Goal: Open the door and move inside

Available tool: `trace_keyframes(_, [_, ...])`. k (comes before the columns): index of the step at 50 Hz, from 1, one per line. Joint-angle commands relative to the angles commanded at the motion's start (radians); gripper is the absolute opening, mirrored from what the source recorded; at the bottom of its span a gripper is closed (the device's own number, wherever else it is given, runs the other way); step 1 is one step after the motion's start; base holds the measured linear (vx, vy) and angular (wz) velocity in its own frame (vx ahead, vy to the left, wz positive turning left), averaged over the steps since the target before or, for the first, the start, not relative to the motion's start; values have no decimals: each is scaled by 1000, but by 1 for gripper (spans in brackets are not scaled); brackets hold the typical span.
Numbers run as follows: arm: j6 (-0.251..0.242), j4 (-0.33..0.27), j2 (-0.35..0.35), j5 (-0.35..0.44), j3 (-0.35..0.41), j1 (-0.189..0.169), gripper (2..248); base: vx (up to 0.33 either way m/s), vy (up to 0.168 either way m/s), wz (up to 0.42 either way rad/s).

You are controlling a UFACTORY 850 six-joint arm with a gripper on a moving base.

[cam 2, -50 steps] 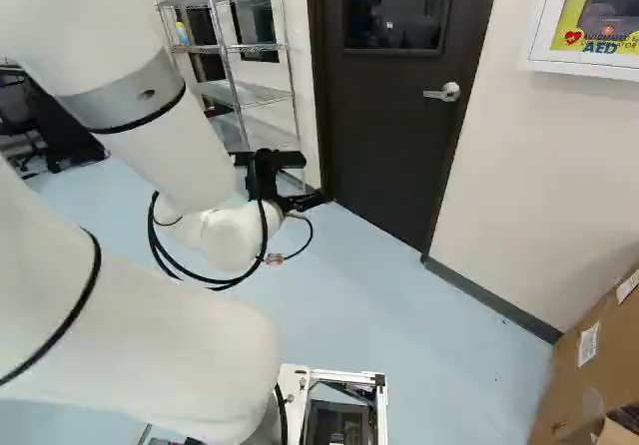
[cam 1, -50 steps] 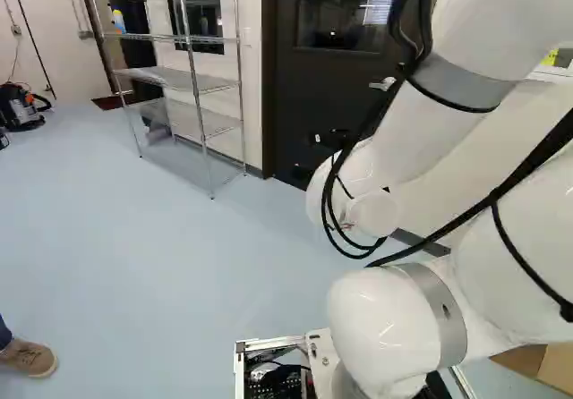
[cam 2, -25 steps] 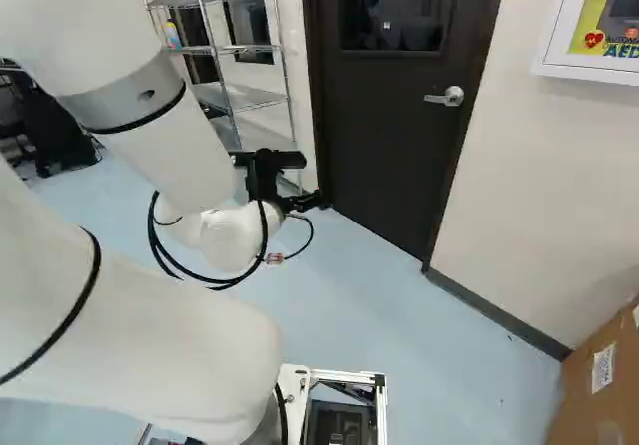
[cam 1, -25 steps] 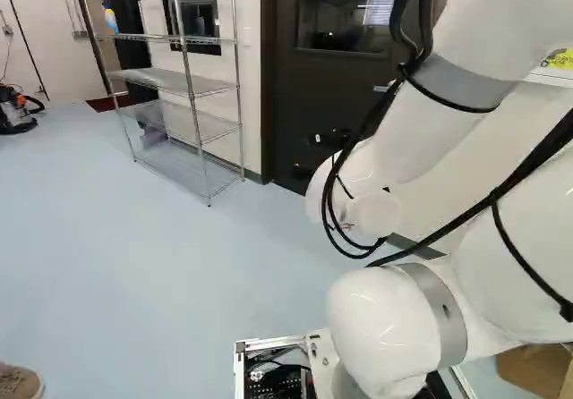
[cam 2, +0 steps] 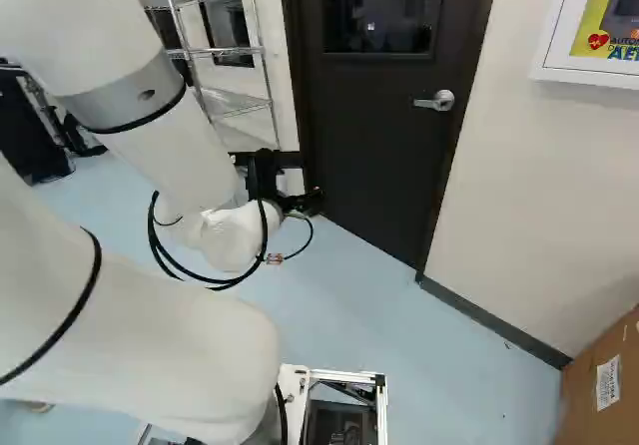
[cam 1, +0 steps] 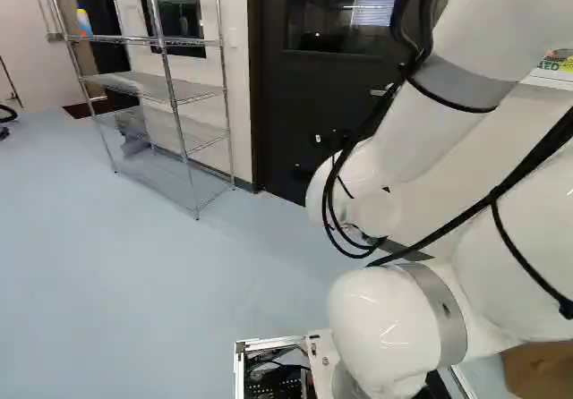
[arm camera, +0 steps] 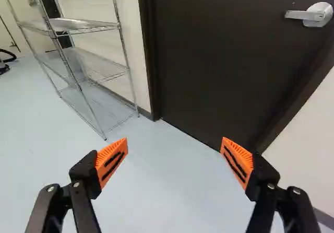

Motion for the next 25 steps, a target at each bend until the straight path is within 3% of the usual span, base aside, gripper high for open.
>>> trace_keyframes(25, [0,0,0,0,0,0,247,198,7,-271])
